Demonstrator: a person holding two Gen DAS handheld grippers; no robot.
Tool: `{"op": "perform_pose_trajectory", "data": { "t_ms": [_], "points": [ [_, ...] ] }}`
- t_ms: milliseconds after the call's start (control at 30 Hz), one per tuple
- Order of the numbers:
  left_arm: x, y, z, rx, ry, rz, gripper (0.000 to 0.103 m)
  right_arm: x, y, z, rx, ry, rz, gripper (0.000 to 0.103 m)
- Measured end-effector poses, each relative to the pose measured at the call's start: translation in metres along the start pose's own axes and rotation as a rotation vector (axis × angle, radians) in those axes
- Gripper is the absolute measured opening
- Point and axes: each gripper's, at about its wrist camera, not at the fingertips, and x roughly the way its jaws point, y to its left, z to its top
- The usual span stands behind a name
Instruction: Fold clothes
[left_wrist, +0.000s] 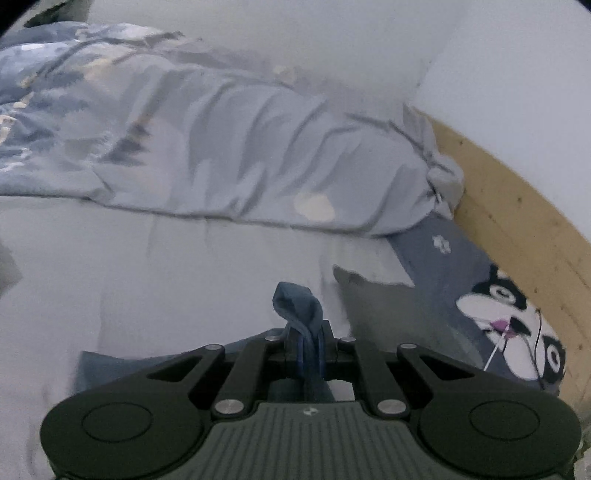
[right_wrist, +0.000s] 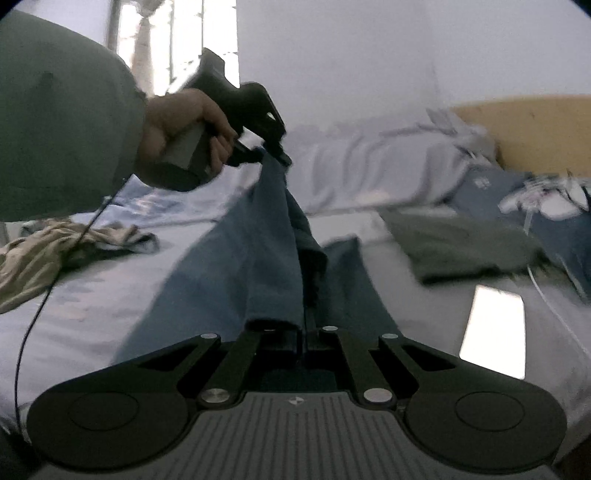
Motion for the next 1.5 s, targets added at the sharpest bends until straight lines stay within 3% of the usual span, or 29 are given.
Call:
{"op": "perform_pose_trajectory", "data": {
  "t_ms": [133,233,400,567,733,833,1000,1067,1200,1267,1333,1500],
  "points": [
    [0.016,-0.021,-0.007,0.049,0.018,0.027,0.005,0.0,-0.024,0.0,0.065,0.005,-0.016,0.001],
    [0.007,-0.019,-0.005,0.047,0.004,0.028,0.005,0.004,-0.029,0.001,0.072,0.008,0.02,0.002],
    [-0.053,0.004,0.006,0.039,-0.06,-0.018,0.005,0.01,-0.023,-0.001,0.054,0.047,0.143,0.002],
    [-0.144,0.034,0.009,0.031,-0.144,-0.035,0.005,0.004,-0.005,0.0,-0.013,0.065,0.295,0.004],
    [-0.231,0.08,-0.002,-0.031,-0.22,-0.038,0.005,-0.001,0.013,0.001,-0.081,0.082,0.448,0.018],
    [-0.272,0.13,-0.008,-0.112,-0.25,-0.002,0.005,-0.006,0.026,0.002,-0.13,0.093,0.546,0.028],
    [-0.303,0.22,-0.013,-0.234,-0.263,0.086,0.005,-0.039,0.093,-0.011,-0.365,0.136,0.819,0.034],
    [-0.302,0.25,-0.015,-0.249,-0.25,0.125,0.005,-0.049,0.115,-0.016,-0.426,0.143,0.885,0.038],
    [-0.288,0.293,-0.021,-0.302,-0.212,0.177,0.005,-0.038,0.136,-0.006,-0.431,0.127,0.842,0.042],
    [-0.276,0.305,-0.021,-0.308,-0.192,0.168,0.005,-0.023,0.145,0.0,-0.434,0.128,0.771,0.053],
    [-0.27,0.31,-0.021,-0.305,-0.186,0.158,0.005,-0.007,0.158,0.005,-0.466,0.132,0.712,0.054],
    [-0.254,0.328,-0.013,-0.306,-0.157,0.132,0.005,0.017,0.21,0.0,-0.6,0.147,0.681,0.054]
  ]
}}
